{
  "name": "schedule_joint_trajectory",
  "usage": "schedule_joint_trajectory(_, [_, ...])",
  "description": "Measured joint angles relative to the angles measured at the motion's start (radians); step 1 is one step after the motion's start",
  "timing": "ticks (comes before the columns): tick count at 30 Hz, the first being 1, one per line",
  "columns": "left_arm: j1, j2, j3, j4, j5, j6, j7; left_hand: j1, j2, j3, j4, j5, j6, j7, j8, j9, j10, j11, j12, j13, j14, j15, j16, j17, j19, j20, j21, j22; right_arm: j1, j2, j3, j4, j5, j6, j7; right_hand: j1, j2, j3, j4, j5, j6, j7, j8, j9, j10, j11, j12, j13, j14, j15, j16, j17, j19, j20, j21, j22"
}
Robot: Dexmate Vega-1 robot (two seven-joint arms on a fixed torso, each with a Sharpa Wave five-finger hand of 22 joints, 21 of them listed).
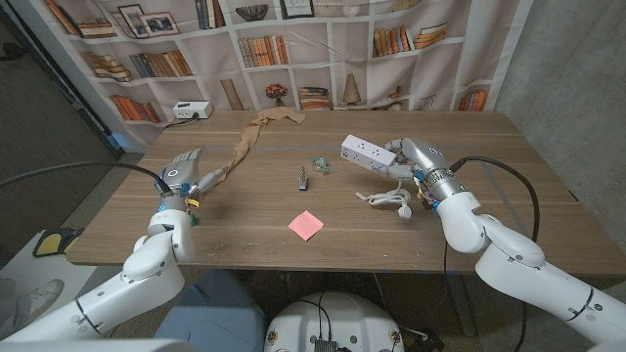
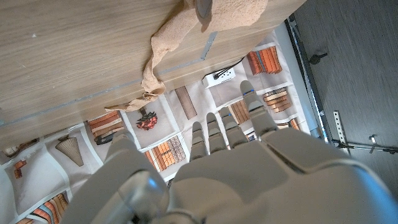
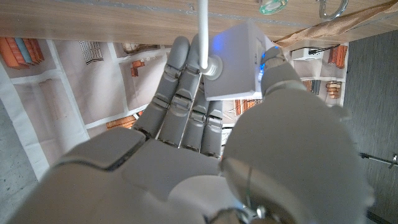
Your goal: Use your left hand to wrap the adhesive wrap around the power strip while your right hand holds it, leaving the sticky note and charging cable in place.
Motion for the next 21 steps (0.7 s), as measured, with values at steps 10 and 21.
schedule_joint_trajectory(10, [-0.027,0.029,0.040,-0.007,-0.022,0.053,0.026,0.000,0.000,0.000,0.000,0.000,-0.009,0.009,0.000,0.000,0.000,0.000,0.000,0.000,-0.009,0.009,0.000,0.000,-0.037,-0.015,-0.018,0.000,0.001,-0.001,-0.001,0.003,0.002,0.002,0.000,0.000,0.000,0.000,0.000,0.000,0.004,0.004,0.002,0.005,0.000,0.000,0.000,0.000,-0.001,-0.001,0.000,0.005,-0.005,0.005,0.015,-0.005])
schedule_joint_trajectory(21, [-0.039,0.072,0.055,0.004,-0.069,0.045,0.042,0.000,0.000,0.004,-0.004,0.000,-0.018,0.010,0.000,0.000,0.000,0.000,0.000,0.000,-0.012,0.006,0.000,0.000,-0.069,-0.055,-0.027,-0.003,0.008,0.000,-0.010,0.004,0.002,0.002,0.001,0.000,0.000,0.000,0.000,-0.003,0.004,0.004,0.002,0.005,0.002,0.002,0.000,0.000,-0.001,-0.001,-0.008,0.009,-0.005,0.005,0.022,-0.012])
